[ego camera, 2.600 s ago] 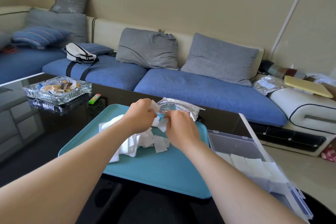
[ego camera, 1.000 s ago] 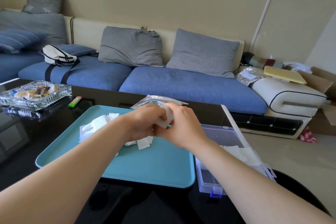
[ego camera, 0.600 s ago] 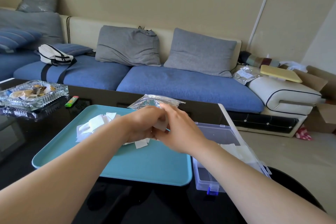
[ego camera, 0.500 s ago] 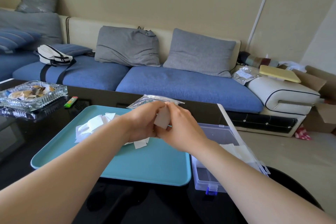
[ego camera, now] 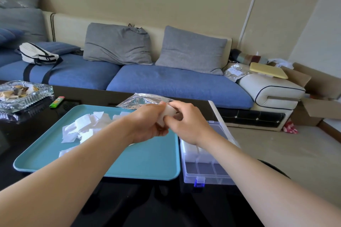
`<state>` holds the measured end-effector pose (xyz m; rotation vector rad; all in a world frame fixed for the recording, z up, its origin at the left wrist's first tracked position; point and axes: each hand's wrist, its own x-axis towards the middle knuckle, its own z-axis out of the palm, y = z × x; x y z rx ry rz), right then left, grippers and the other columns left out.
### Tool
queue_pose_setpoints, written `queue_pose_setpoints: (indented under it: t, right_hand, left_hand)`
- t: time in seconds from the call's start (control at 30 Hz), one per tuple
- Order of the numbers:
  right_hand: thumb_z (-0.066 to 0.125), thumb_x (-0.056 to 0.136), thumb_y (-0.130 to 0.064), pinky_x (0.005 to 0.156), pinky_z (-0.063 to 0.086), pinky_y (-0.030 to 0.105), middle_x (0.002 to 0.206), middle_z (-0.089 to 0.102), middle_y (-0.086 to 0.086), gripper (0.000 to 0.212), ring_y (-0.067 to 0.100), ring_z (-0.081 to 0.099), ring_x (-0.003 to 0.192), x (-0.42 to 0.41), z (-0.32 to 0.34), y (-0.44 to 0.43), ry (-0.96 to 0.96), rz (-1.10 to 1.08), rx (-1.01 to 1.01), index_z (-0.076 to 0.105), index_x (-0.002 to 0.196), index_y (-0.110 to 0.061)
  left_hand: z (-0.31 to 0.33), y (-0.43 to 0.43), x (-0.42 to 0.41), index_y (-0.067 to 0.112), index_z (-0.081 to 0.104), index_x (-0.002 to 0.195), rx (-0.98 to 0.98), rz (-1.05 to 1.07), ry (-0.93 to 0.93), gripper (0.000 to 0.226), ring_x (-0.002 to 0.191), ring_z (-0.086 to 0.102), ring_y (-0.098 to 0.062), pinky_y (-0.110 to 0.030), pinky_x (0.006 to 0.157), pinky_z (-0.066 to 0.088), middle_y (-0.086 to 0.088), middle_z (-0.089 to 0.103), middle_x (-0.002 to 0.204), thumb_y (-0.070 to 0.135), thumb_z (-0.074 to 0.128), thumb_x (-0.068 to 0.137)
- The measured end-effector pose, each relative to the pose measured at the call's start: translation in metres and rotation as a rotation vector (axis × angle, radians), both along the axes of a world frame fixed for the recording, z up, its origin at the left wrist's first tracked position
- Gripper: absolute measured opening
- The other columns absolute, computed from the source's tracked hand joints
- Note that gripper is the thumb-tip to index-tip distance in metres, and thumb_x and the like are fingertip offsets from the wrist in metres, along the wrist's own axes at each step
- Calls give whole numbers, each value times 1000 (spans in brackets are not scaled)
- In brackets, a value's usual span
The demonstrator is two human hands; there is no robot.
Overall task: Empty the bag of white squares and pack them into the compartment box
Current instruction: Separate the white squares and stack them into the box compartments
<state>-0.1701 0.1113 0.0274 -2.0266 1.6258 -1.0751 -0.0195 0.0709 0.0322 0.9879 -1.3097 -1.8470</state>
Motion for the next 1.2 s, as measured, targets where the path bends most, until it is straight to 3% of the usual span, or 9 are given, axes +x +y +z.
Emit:
queue_pose_setpoints:
  t: [0.07, 0.17, 0.33, 0.47, 0.63, 0.73, 0.87, 1.03, 1.2]
  right_hand:
    - [68, 96, -42, 78, 58, 36, 86, 77, -9, 22, 11, 70, 83, -8, 0, 2, -85, -62, -28, 78, 95, -23]
    - [71, 98, -44, 86, 61, 38, 86, 79, -13, 22, 8, 74, 86, -21, -3, 4, -183, -95, -18, 82, 92, -26]
    - [71, 99, -27, 81, 52, 13, 82, 77, -9, 11, 7, 72, 79, -57, -2, 13, 76, -154, 53, 79, 92, -25]
    - [71, 99, -43, 82, 63, 41, 87, 78, -9, 9, 10, 75, 78, -81, -5, 24, 257, -51, 357, 77, 98, -36]
    - [75, 98, -33, 53, 47, 13, 89, 80, -4, 16, 6, 71, 71, -79, -3, 43, 296, 42, 497, 79, 109, -22]
    - [80, 95, -27, 72, 62, 28, 85, 80, -4, 12, 9, 76, 73, -74, -9, 45, 249, 84, 524, 77, 105, -20]
    - [82, 92, -27, 77, 63, 35, 78, 79, -2, 16, 12, 73, 66, -67, -9, 47, 284, 115, 566, 73, 100, -17]
    - [82, 92, -19, 60, 59, 22, 77, 79, 5, 11, 17, 78, 67, -60, -11, 51, 331, 98, 585, 74, 99, -18]
    - [84, 87, -20, 61, 66, 37, 87, 64, 2, 15, 19, 74, 55, -51, -19, 51, 547, 39, 466, 75, 99, -20]
  left_hand:
    - [1, 8, -7, 8, 68, 114, -14, -51, -8, 46, 67, 51, -17, -30, 65, 48, -4, 69, 80, 35, 31, 115]
    - [0, 14, -15, 7, 68, 119, -28, -110, -39, 53, 75, 60, -22, -33, 73, 54, -11, 69, 91, 41, 28, 115]
    - [-23, 11, -25, 2, 64, 116, -361, -51, -541, 34, 83, 65, -21, -31, 75, 49, -9, 67, 100, 28, 42, 109]
    - [-29, 18, -20, 21, 67, 123, -793, -206, -839, 25, 98, 61, -12, -16, 72, 43, 9, 61, 117, 17, 55, 102]
    - [-26, 24, -18, 37, 65, 119, -880, -349, -875, 31, 104, 64, -8, -29, 96, 50, 16, 55, 124, 22, 67, 91]
    - [-29, 25, -16, 42, 62, 121, -849, -412, -906, 37, 106, 64, -6, -34, 100, 51, 16, 49, 131, 35, 75, 87]
    - [-29, 25, -17, 39, 60, 124, -844, -444, -924, 43, 106, 65, -6, -35, 100, 51, 15, 46, 133, 40, 79, 85]
    - [-30, 23, -16, 39, 59, 122, -840, -452, -914, 41, 103, 67, -5, -37, 102, 52, 16, 47, 134, 39, 78, 86]
    - [-29, 25, -16, 38, 59, 121, -834, -450, -909, 40, 102, 68, -5, -37, 100, 53, 15, 47, 132, 33, 78, 87]
